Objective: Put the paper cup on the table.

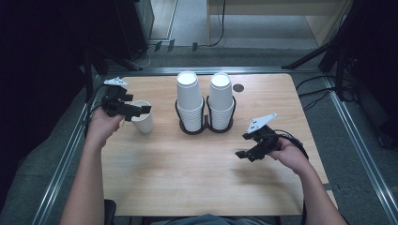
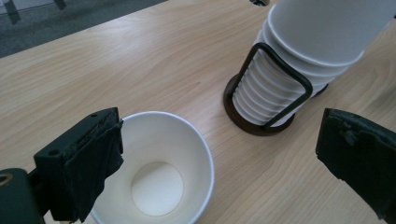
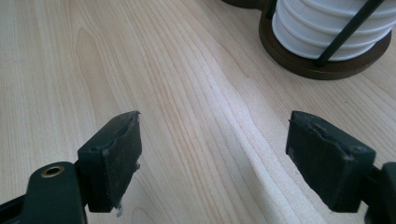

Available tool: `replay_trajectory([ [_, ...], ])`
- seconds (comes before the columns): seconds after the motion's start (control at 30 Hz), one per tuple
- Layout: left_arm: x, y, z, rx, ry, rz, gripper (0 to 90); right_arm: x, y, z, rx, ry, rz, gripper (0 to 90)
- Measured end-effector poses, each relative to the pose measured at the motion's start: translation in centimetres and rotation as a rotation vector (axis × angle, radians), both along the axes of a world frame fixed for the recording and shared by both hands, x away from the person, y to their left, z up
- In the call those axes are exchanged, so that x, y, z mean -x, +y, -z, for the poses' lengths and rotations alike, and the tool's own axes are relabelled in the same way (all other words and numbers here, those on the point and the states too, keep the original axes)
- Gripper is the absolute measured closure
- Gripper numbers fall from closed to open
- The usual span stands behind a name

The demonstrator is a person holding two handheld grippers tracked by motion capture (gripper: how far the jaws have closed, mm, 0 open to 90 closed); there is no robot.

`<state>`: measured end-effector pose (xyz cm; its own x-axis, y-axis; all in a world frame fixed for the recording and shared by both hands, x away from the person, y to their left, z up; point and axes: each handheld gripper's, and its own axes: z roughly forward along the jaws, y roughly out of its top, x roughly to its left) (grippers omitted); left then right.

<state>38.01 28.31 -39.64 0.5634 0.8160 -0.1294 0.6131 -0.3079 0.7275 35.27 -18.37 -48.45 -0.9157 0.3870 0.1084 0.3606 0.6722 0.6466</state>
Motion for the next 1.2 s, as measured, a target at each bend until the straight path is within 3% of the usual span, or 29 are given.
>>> replay_trajectory([
  [0.2,0.5,-1.1,0.0,-0.026,-0.016,0.024,0.8,-0.1,0.0,-0.2,-0.010,-0.005,-0.003,18.8],
  [0.33,0.8,-1.5,0.2,-0.015,-0.012,0.035,0.8,-0.1,0.1,-0.2,-0.011,-0.014,0.001,18.8],
  [1.0,3.2,-5.0,2.7,-0.005,0.010,0.148,0.8,-1.2,1.6,-0.6,-0.034,-0.011,-0.037,18.8],
  [1.2,3.8,-6.1,3.5,-0.029,0.003,0.167,0.8,-1.5,2.1,-0.6,-0.035,-0.014,-0.050,18.8],
])
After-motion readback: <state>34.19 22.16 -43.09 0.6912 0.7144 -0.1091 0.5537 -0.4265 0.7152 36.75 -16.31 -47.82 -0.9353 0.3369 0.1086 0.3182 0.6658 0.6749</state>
